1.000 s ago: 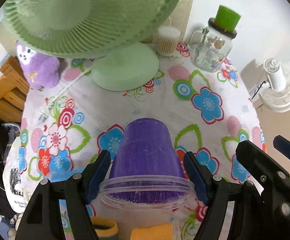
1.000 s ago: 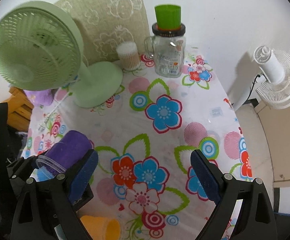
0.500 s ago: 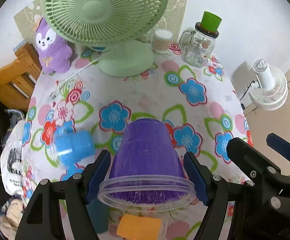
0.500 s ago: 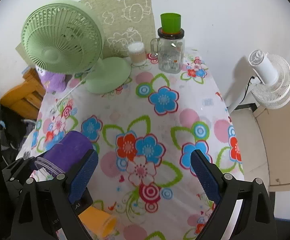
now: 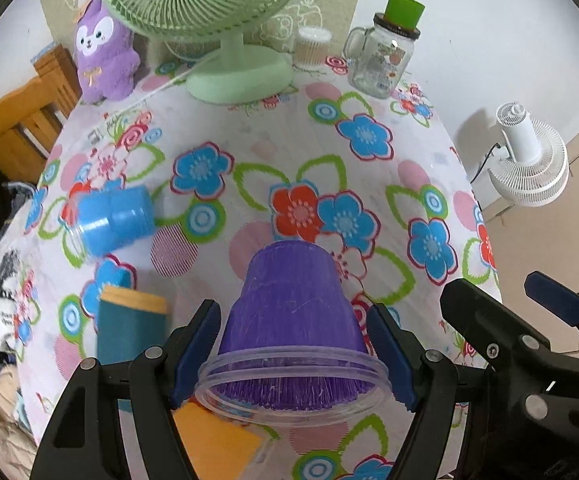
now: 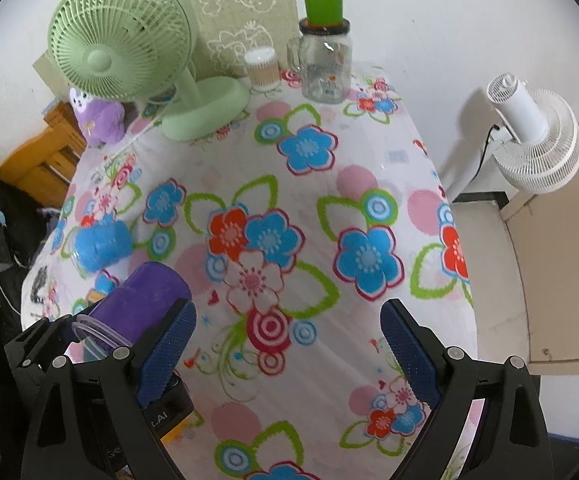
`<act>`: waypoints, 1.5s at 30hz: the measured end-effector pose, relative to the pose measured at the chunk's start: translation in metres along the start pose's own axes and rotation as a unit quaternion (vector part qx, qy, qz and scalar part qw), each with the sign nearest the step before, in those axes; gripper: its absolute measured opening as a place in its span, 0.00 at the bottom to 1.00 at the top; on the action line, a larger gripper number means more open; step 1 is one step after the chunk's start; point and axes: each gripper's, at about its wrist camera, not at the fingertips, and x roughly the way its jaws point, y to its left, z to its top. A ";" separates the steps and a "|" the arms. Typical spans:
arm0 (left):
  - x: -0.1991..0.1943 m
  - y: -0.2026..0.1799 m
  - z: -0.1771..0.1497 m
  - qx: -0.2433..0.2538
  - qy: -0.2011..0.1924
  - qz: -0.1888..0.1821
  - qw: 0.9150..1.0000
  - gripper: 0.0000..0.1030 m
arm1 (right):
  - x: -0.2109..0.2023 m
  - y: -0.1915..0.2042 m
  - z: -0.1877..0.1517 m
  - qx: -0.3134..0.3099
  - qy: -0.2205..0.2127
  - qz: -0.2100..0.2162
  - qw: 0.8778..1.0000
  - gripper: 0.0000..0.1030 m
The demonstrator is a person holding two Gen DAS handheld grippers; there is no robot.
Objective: Flip cup upside down
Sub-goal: 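Lift the purple cup with the left gripper and carry it toward the right gripper, then close the right gripper on the purple cup while the left gripper releases it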
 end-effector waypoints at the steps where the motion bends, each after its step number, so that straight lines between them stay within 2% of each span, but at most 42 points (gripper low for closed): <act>1: 0.004 -0.002 -0.004 -0.004 0.002 -0.003 1.000 0.75 | 0.001 -0.002 -0.001 0.000 0.003 0.000 1.000 0.92; 11: 0.043 -0.014 -0.041 -0.028 0.032 -0.014 0.999 0.75 | 0.035 -0.021 -0.028 -0.015 0.048 -0.016 0.999 0.92; 21: 0.067 -0.017 -0.064 -0.044 0.049 -0.013 0.998 0.76 | 0.059 -0.027 -0.048 -0.028 0.082 -0.020 0.996 0.92; 25: 0.073 -0.016 -0.070 -0.047 0.065 -0.023 0.996 0.85 | 0.066 -0.028 -0.054 -0.025 0.090 -0.018 0.995 0.92; 28: 0.071 -0.017 -0.072 -0.043 0.066 -0.024 0.997 0.90 | 0.068 -0.025 -0.056 -0.024 0.093 -0.016 0.995 0.92; 34: 0.057 -0.013 -0.073 -0.034 0.066 -0.029 0.997 0.90 | 0.062 -0.016 -0.057 -0.024 0.091 -0.008 0.996 0.92; 45: 0.014 0.016 -0.063 0.011 0.047 0.022 0.999 0.91 | 0.040 0.018 -0.046 -0.018 0.080 0.011 0.997 0.92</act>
